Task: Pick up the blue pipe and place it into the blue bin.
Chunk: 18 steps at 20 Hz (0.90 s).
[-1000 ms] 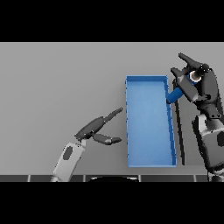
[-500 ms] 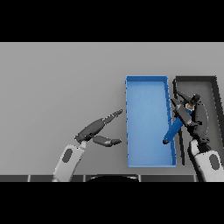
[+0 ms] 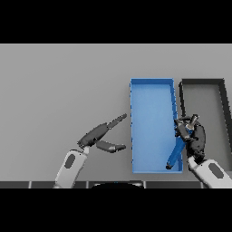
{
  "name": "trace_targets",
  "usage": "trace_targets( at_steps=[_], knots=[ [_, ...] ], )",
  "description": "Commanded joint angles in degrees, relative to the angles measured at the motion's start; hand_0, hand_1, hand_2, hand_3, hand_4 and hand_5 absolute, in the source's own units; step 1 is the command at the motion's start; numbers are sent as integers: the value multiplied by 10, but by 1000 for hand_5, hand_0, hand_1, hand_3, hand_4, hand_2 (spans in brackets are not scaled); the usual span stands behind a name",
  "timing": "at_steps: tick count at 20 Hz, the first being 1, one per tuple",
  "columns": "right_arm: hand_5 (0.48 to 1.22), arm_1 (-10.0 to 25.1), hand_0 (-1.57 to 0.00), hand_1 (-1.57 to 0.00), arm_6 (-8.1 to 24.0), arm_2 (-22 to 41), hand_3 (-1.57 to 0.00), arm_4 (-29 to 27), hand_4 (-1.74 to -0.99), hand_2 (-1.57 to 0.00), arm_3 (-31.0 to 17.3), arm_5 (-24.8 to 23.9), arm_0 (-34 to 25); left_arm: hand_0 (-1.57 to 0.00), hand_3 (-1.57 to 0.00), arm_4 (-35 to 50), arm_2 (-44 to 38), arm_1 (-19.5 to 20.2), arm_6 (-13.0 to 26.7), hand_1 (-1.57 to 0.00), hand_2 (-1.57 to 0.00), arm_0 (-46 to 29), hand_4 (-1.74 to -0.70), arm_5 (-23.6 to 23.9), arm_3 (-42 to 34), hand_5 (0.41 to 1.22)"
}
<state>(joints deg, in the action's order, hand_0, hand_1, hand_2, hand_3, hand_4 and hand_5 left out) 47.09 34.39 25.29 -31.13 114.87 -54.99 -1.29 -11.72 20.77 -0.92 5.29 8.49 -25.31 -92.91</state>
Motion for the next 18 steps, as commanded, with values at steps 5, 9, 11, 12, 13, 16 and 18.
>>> trace_targets(
  at_steps=[5,9,11,12,13,16,18],
  knots=[
    [1221,42,-599,-547,-2,62,-322,-23,-1337,-548,-40,16,-43,1,1,-2,1,-7,9,1,1,10,-878,3,4,427],
    [1030,103,-245,-223,6,154,-131,-45,-1142,-224,-54,53,-101,1,1,4,-1,-10,12,1,1,4,-884,3,3,429],
    [934,124,-156,-143,5,190,-84,-92,-1083,-143,-64,50,-117,1,1,6,-1,-8,11,1,1,4,-886,1,-1,428],
    [898,133,-125,-114,5,212,-67,-113,-1078,-114,-69,48,-128,1,1,5,1,-4,8,1,1,-3,-886,-1,-4,426],
    [868,142,-100,-91,3,240,-53,-131,-1071,-91,-78,48,-156,1,1,6,0,-6,16,1,1,2,-885,0,-7,426],
    [787,156,-51,-46,2,300,-27,-146,-1051,-46,-87,45,-212,1,1,-6,7,-9,13,1,1,-1,-885,6,-1,428],
    [734,159,-32,-29,4,323,-17,-156,-1038,-29,-86,31,-231,1,1,-5,5,-6,9,1,1,-3,-887,6,-2,429]
  ],
)
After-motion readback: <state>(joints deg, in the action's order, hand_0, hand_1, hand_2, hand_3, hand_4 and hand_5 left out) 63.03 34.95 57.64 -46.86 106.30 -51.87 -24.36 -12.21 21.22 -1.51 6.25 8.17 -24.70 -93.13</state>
